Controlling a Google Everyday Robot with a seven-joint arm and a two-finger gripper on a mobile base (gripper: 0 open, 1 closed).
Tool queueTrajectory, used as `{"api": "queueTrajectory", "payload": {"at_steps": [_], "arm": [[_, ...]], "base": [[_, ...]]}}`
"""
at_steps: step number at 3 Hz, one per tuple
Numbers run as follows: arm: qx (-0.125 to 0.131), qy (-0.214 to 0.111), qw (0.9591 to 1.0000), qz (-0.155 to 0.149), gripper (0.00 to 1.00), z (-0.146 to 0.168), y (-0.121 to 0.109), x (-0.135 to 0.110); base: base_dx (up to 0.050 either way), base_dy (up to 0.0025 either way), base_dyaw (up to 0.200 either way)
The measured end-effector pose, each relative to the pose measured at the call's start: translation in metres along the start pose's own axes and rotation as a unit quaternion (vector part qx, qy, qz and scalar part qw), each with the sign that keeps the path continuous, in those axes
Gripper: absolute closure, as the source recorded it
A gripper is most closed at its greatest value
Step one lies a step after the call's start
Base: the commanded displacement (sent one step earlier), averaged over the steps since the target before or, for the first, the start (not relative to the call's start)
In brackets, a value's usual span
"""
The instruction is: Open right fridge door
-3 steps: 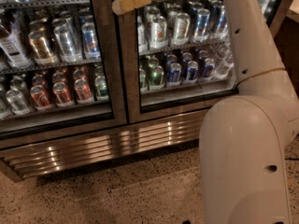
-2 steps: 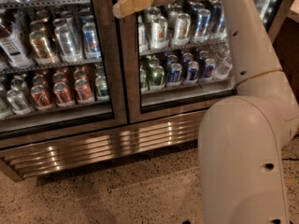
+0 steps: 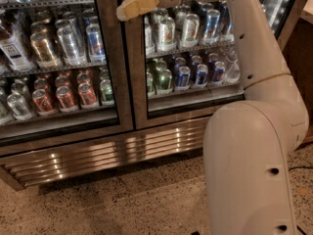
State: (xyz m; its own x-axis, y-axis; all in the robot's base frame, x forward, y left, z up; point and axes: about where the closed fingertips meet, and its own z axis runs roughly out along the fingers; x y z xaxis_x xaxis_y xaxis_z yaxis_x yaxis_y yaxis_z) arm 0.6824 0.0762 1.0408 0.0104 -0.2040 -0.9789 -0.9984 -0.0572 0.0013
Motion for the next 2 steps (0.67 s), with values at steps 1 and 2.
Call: {"api": "queueTrajectory", "payload": {"at_steps": [1,2], "arm": [[-0.008,0.004,1.0,0.002,0.0,0.0046,-0.0009,0.0001],[-0.008,0.004,1.0,0.002,0.0,0.0046,-0.0009,0.0001]], "base": [[0.0,0.0,0.0],[0.0,0.0,0.0]]}}
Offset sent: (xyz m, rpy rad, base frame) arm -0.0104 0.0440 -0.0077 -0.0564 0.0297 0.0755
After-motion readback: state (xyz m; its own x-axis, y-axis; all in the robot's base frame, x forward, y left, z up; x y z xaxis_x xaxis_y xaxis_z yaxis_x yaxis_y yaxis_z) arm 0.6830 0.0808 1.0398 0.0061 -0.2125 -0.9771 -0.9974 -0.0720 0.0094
